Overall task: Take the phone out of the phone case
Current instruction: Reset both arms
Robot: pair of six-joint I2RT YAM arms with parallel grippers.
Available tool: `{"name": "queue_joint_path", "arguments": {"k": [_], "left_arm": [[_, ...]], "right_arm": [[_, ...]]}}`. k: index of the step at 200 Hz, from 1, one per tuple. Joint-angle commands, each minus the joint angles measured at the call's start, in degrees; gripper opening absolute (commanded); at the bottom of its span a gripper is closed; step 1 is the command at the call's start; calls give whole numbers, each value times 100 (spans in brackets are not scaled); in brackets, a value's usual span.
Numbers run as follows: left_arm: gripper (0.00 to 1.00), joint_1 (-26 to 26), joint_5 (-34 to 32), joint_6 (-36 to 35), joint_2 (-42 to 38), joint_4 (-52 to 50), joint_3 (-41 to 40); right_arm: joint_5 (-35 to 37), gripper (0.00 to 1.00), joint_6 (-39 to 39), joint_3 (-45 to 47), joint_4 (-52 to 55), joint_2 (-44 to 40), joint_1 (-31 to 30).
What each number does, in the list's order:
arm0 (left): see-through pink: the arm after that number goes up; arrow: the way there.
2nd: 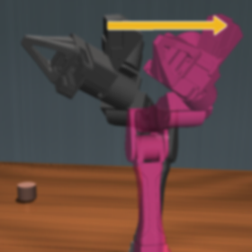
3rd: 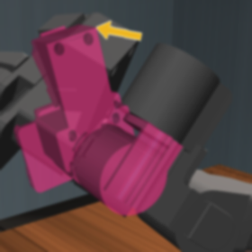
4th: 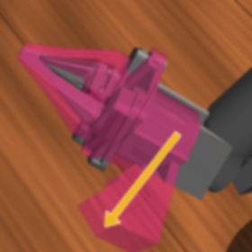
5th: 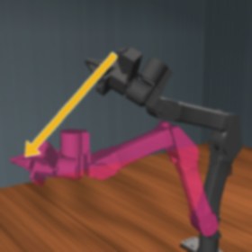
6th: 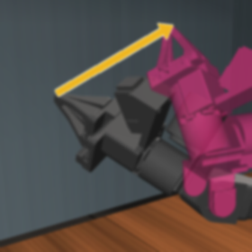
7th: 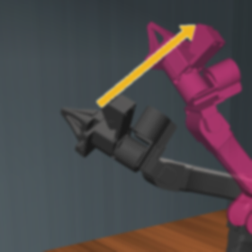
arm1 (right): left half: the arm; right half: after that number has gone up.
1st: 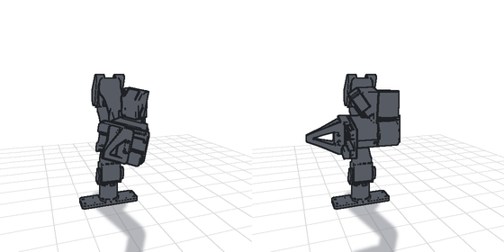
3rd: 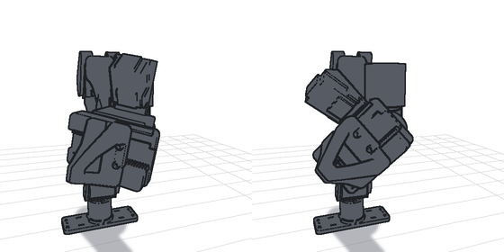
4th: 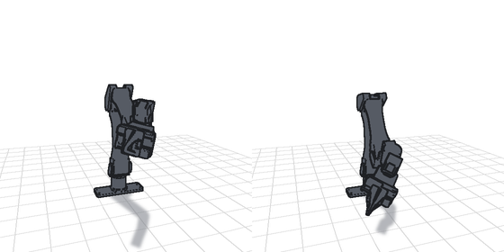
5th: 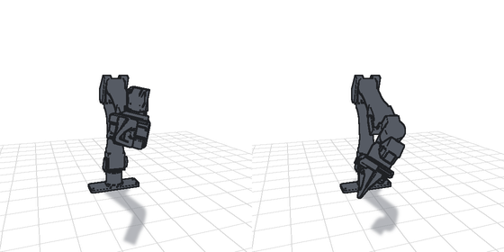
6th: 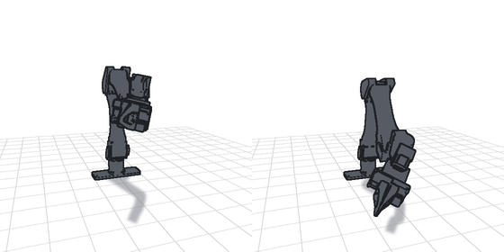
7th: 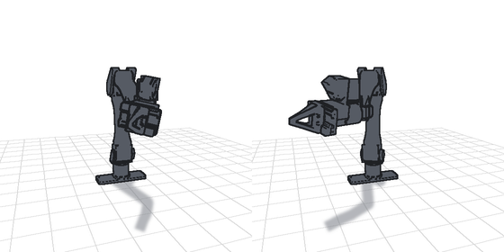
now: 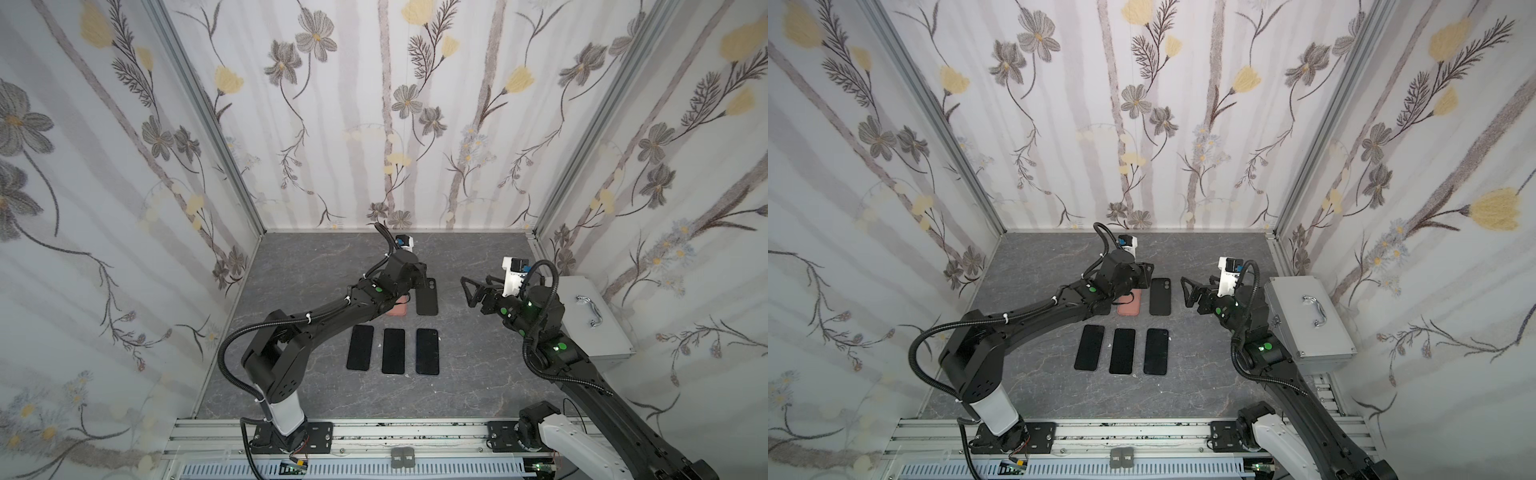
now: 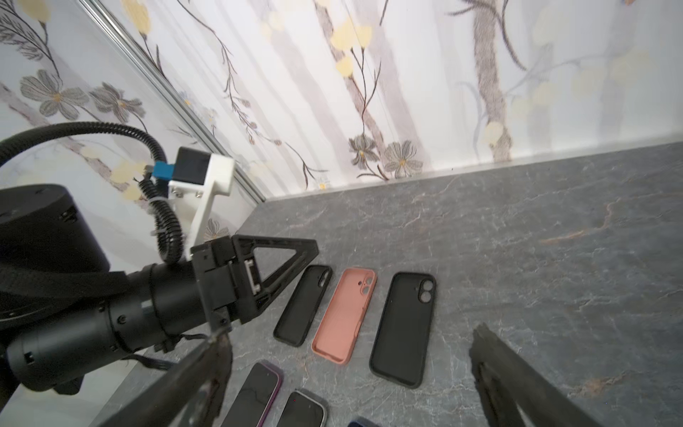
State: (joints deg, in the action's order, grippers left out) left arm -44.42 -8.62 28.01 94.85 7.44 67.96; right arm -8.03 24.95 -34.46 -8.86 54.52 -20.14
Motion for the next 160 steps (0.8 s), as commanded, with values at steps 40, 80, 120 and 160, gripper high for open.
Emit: {"name": "queue_joint_path", "arguments": {"k": [40, 80, 120, 160], "left_arm": [[99, 294, -1356, -1003, -2567, 2391, -3045], [100, 1069, -1831, -2131, -3795, 2994, -4507], [100, 2038, -1501, -2468, -4568, 3262, -5546], [100, 2376, -1550, -2862, -4697, 3646, -6200]], "right_arm": [[2691, 100, -1050, 1499, -1460, -1245, 92], [3027, 100, -2015, 1937, -1769, -1094, 577], [2413, 100, -2233, 2389, -2618, -604, 1256], [1879, 100, -2304, 2449, -2936, -140, 1588]]}}
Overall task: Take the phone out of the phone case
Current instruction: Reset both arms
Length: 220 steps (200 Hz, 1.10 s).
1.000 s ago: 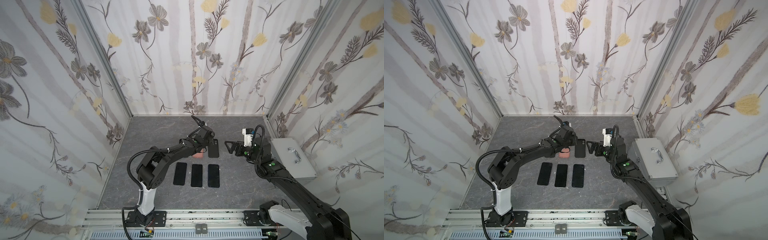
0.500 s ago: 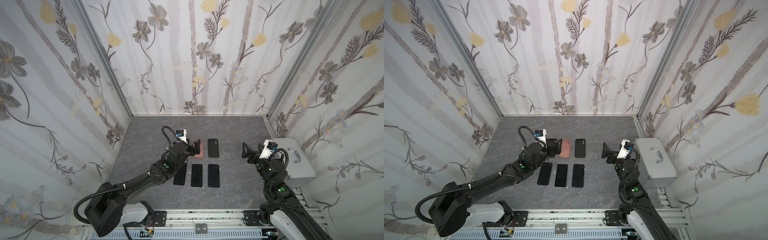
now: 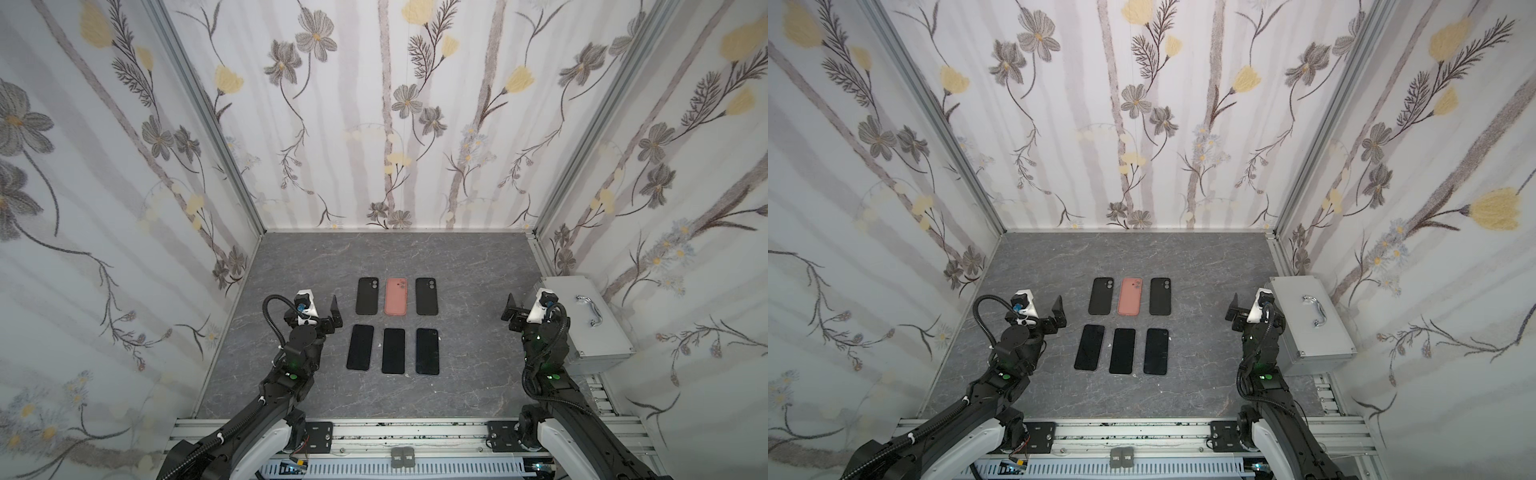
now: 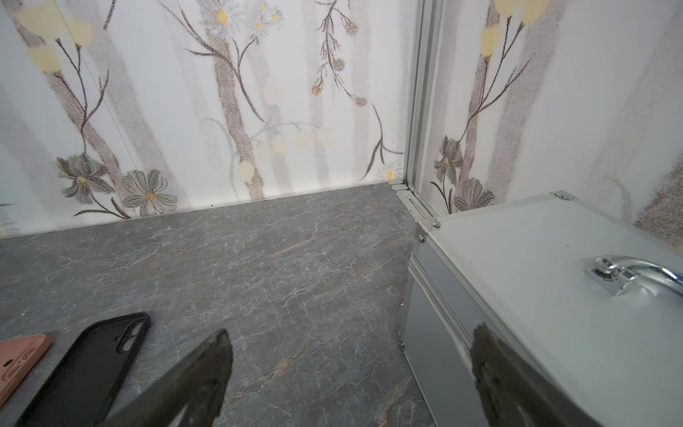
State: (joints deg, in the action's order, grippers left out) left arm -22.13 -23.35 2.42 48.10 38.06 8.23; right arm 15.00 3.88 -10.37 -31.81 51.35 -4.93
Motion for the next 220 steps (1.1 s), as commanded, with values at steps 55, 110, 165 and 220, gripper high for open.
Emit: {"name": "queue_joint_path", "arguments": {"k": [55, 110, 165, 220], "left_arm": [[100, 697, 235, -417, 608, 1630, -690], [100, 1343, 1115, -610, 1734, 2876, -553], [100, 1716, 1966, -367, 3244, 4240, -136], [100, 1878, 2264, -290, 4289, 5302, -207]], "right_arm": [[-603, 100, -150, 14, -1512, 1126, 97], [-1069, 99, -234, -89, -2534, 2040, 274], [-1640, 100, -146, -143, -3386, 2606, 529], [-2103, 100, -53, -3, -4368, 3339, 748]]}}
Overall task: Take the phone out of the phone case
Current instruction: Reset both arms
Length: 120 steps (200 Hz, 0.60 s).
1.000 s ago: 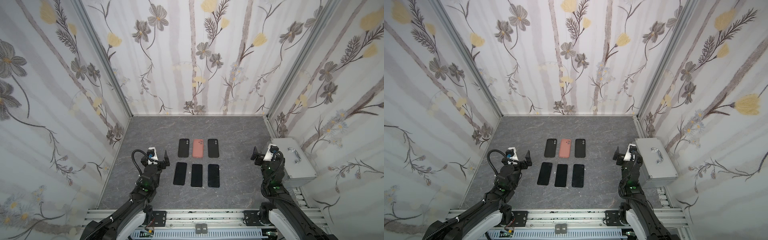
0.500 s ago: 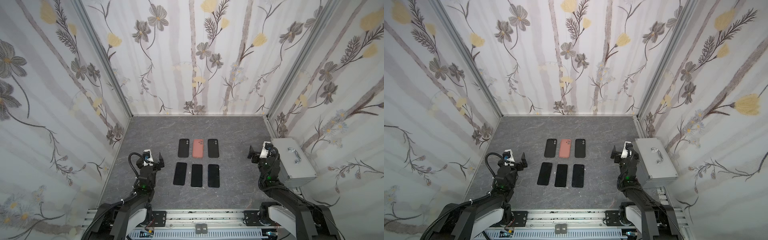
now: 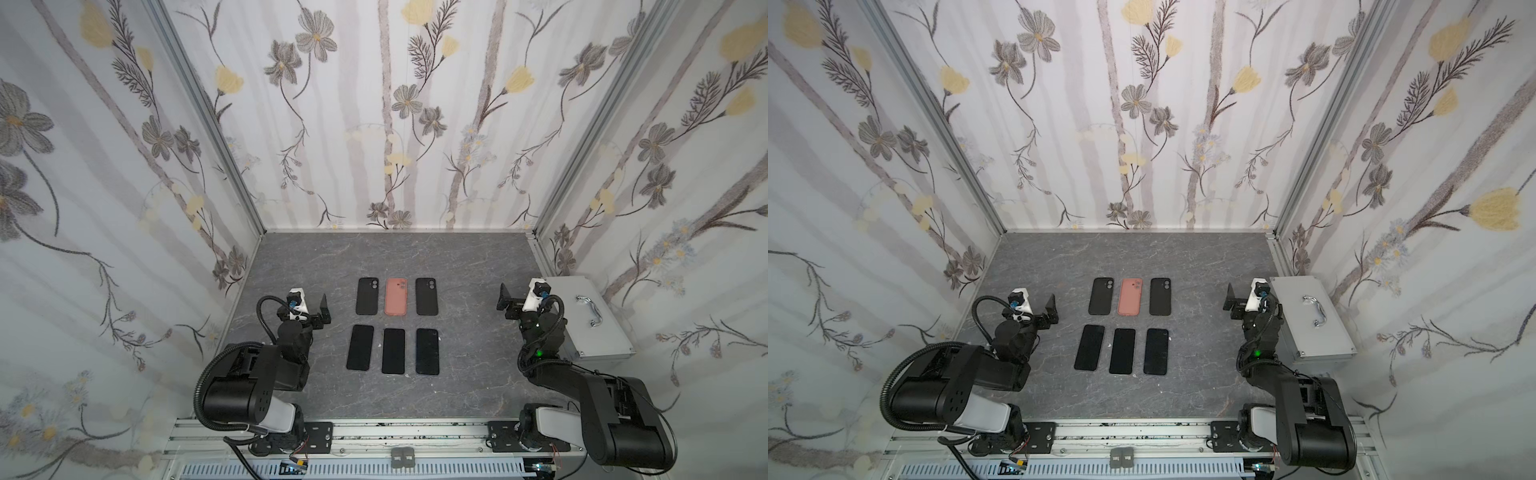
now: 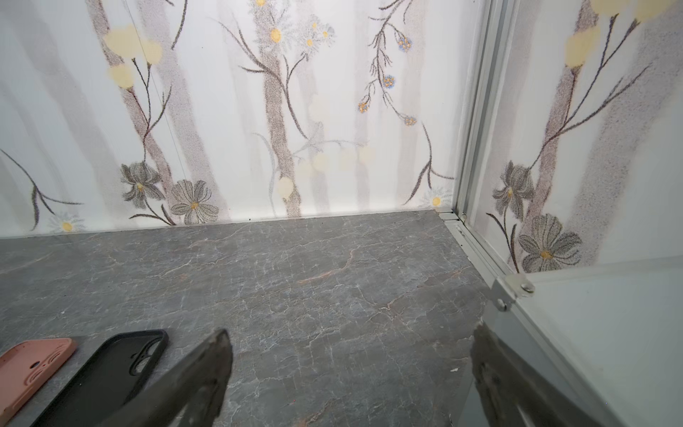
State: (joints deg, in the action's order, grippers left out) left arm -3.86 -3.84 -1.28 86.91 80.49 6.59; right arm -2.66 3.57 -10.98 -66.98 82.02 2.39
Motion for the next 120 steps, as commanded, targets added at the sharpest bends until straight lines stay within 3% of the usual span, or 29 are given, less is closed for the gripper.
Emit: {"name": "queue_joint_path", "arguments": {"k": [1, 17, 34, 64, 120], "left_arm": [[100, 51, 313, 77, 437, 1097, -44], [100, 103, 197, 170, 440, 1115, -68], [100, 165, 24, 290, 459, 989, 41], [100, 228, -276, 505, 392, -365, 699], [100, 192, -311, 471, 388, -377, 703]], "right_arm": [[-343, 100, -23, 69, -878, 285, 16], [-293, 100, 15, 225, -1430, 474, 18], [-276, 100, -7, 152, -1157, 414, 16], [-306, 100, -149, -108, -715, 462, -57], [-251, 100, -172, -97, -757, 464, -95]]}}
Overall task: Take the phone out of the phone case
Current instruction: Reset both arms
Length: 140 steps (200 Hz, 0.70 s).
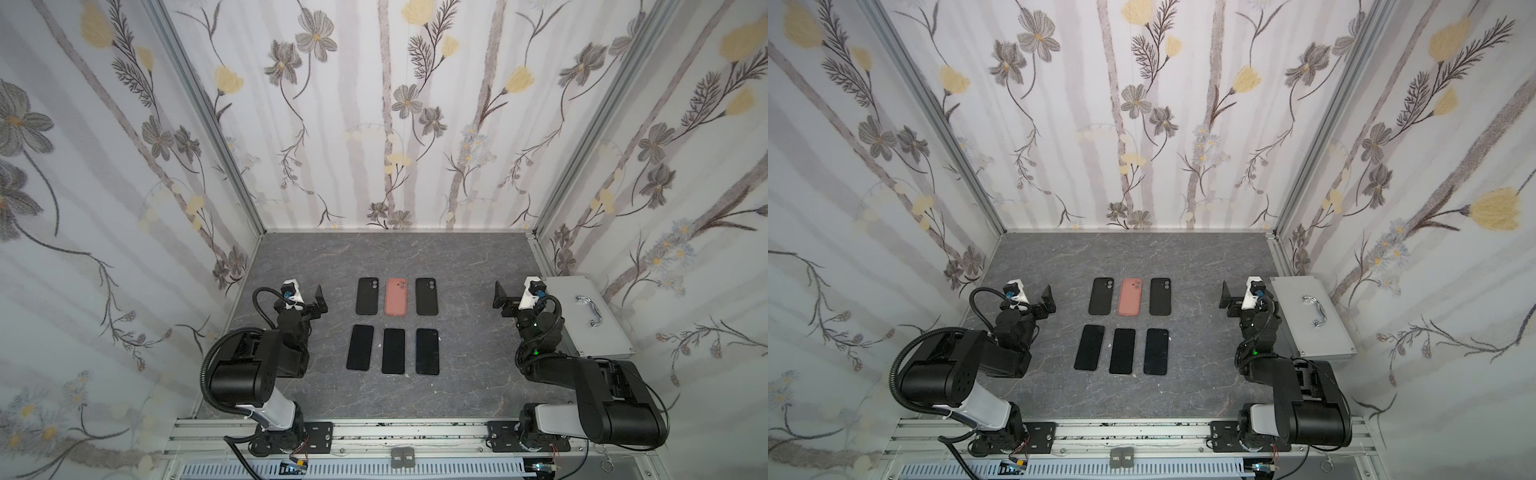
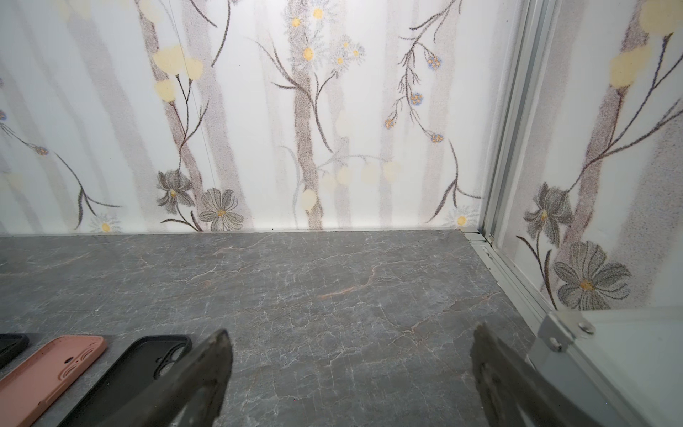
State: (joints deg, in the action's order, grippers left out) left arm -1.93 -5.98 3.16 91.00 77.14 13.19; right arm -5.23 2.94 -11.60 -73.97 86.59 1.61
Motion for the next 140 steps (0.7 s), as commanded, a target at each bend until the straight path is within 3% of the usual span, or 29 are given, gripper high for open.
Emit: {"name": "queue_joint_path", "arguments": {"k": [1, 140], "left_arm": [[100, 0, -97, 27, -21, -42, 43], [100, -9, -113, 18, -15, -83, 72]], "right_arm": [[15, 100, -114, -36, -52, 12, -18], [39, 100, -115, -45, -47, 16, -29]]}}
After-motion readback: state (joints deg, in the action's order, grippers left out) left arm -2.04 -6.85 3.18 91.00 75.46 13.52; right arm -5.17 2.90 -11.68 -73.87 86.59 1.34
